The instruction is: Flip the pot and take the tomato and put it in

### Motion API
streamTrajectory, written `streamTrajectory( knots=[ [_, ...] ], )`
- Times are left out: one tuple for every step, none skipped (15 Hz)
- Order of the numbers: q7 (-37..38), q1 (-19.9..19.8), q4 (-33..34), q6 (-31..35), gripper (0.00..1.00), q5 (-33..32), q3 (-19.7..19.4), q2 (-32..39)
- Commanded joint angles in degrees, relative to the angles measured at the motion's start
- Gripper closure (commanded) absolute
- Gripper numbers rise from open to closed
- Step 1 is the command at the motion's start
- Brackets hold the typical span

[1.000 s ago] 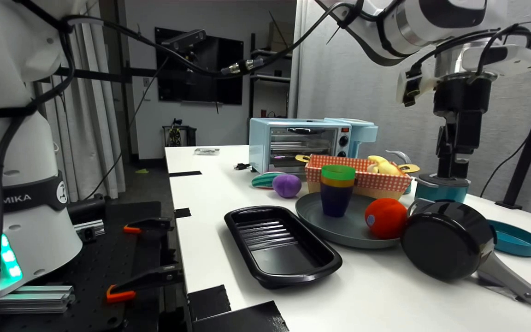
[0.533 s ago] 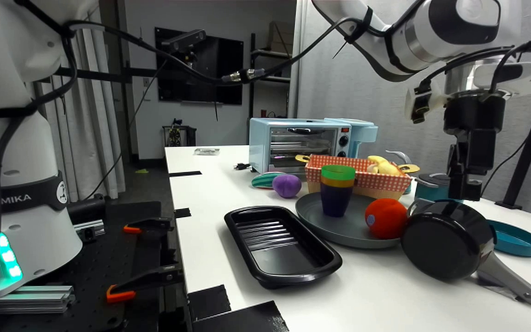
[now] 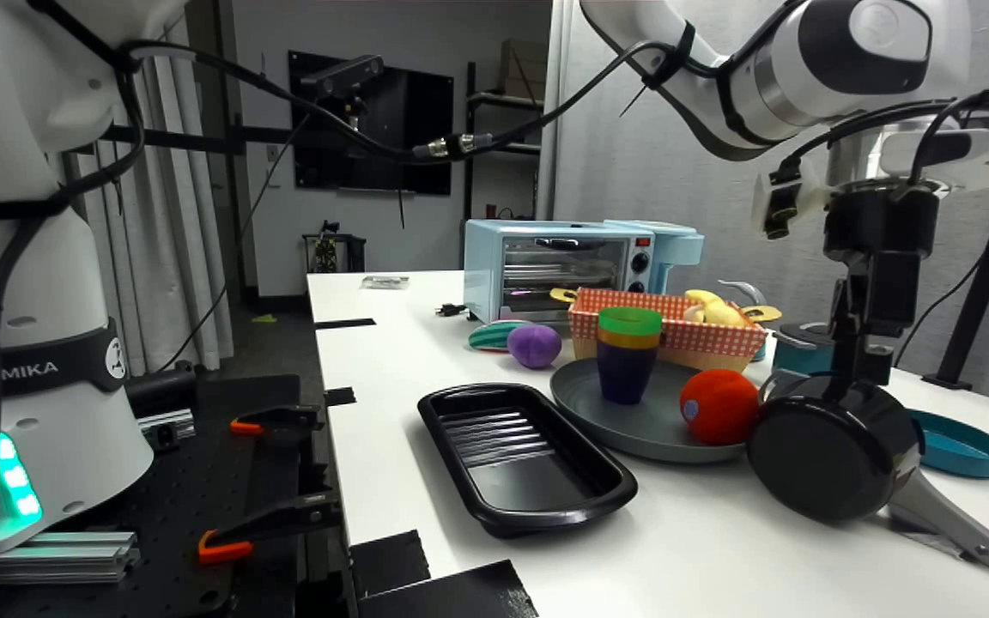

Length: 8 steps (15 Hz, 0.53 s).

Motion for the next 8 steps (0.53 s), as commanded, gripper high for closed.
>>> streamTrajectory(
  knots=[
    [1.2, 0.0, 2.5, -2.7, 0.0, -0.6, -0.7, 1.3],
    [1.3, 0.1, 2.5, -2.9, 0.0, -0.6, -0.8, 1.3],
    [1.3, 0.1, 2.5, -3.1, 0.0, -0.7, -0.9, 1.3],
    [1.3, 0.1, 2.5, -3.3, 0.0, -0.7, -1.0, 1.3],
    [1.3, 0.1, 2.6, -3.7, 0.0, -0.8, -1.0, 1.4],
    [1.3, 0.1, 2.6, -3.9, 0.0, -0.8, -1.0, 1.4],
    [1.2, 0.1, 2.6, -4.1, 0.0, -0.9, -1.0, 1.4],
    [1.2, 0.0, 2.7, -4.3, 0.0, -0.9, -1.0, 1.4]
  ],
)
